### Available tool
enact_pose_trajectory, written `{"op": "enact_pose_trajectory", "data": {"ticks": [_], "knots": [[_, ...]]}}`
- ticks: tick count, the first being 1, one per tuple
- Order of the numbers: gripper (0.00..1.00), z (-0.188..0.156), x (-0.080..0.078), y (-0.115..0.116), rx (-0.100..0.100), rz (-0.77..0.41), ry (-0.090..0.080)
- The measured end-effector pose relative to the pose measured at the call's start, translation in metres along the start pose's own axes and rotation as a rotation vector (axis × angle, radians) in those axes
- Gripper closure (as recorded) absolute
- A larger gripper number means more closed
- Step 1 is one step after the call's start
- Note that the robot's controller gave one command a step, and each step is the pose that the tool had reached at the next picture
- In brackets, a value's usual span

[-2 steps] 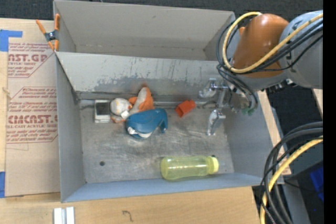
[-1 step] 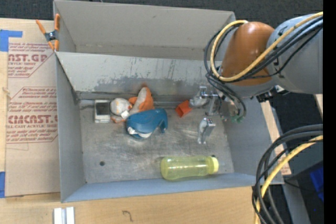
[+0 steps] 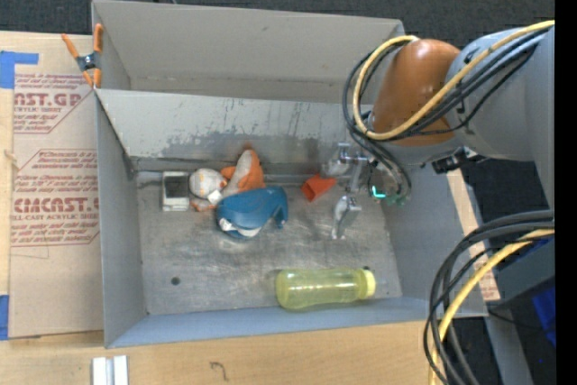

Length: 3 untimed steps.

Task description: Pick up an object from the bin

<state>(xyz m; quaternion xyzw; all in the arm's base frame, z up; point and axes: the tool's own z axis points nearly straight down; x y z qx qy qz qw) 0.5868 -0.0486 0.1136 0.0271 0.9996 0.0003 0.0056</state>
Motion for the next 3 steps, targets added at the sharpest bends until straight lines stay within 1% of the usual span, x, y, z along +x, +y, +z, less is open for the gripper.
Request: {"op": "enact_pose_trajectory", "data": {"ticks": [1,2,3], "knots": [[0.0,0.027,-0.014,-0.003,-0.003,0.026,-0.018],[0.0,0.025,-0.01,-0.003,-0.002,0.026,-0.016],[0.0,0.01,-0.004,0.017,0.006,-0.042,-0.004]]}}
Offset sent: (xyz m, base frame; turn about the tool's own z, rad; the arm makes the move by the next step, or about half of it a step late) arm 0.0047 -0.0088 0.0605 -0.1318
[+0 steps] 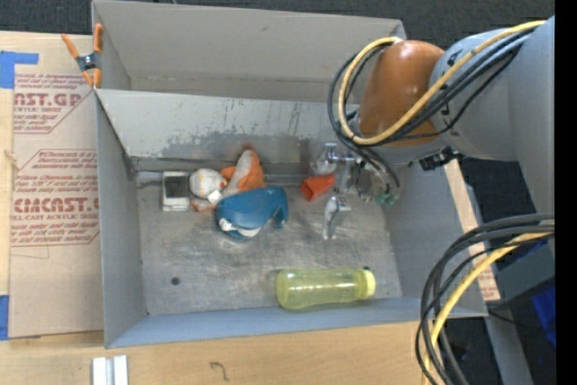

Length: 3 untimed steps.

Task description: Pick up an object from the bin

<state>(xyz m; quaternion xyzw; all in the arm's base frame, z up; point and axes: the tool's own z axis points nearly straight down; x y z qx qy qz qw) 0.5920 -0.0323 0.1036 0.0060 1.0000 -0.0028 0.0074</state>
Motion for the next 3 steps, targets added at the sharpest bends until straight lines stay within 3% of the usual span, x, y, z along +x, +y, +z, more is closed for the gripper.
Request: {"op": "enact_pose_trajectory", "data": {"ticks": [1,2,3], "knots": [[0.0,-0.02,0.001,0.013,-0.009,0.004,0.012],[0.0,-0.008,0.0,0.041,-0.002,0.008,0.011],[1.0,0.019,0.006,0.065,-0.004,-0.078,-0.019]]}}
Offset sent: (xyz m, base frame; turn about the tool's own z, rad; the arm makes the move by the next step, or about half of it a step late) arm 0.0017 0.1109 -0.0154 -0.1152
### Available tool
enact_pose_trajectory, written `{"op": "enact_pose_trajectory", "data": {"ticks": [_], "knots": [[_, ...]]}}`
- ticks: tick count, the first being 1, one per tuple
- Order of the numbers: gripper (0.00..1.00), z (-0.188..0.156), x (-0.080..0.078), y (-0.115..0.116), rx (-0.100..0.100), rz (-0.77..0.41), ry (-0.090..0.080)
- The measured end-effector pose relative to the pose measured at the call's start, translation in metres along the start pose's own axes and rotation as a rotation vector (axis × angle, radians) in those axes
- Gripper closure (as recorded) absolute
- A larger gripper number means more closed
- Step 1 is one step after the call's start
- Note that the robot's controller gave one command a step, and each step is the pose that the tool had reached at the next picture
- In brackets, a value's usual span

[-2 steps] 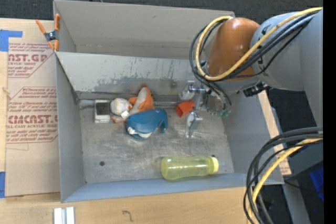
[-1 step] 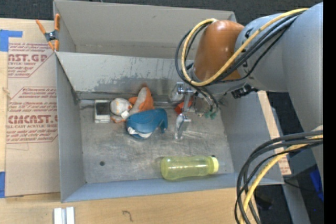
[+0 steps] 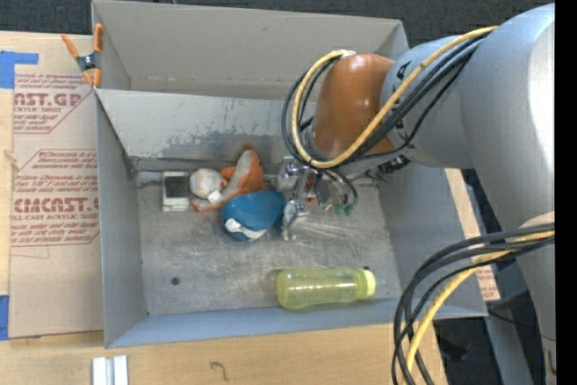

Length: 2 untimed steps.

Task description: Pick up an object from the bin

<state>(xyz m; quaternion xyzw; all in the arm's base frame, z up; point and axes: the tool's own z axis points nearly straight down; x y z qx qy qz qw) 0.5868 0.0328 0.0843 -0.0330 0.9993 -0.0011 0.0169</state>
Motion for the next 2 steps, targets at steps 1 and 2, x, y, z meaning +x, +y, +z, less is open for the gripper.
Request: {"op": "enact_pose_trajectory", "data": {"ticks": [1,2], "knots": [[1.0,0.0,0.0,0.0,0.0,0.0,0.0],[1.0,-0.136,-0.001,0.005,-0.002,0.03,0.036]]}}
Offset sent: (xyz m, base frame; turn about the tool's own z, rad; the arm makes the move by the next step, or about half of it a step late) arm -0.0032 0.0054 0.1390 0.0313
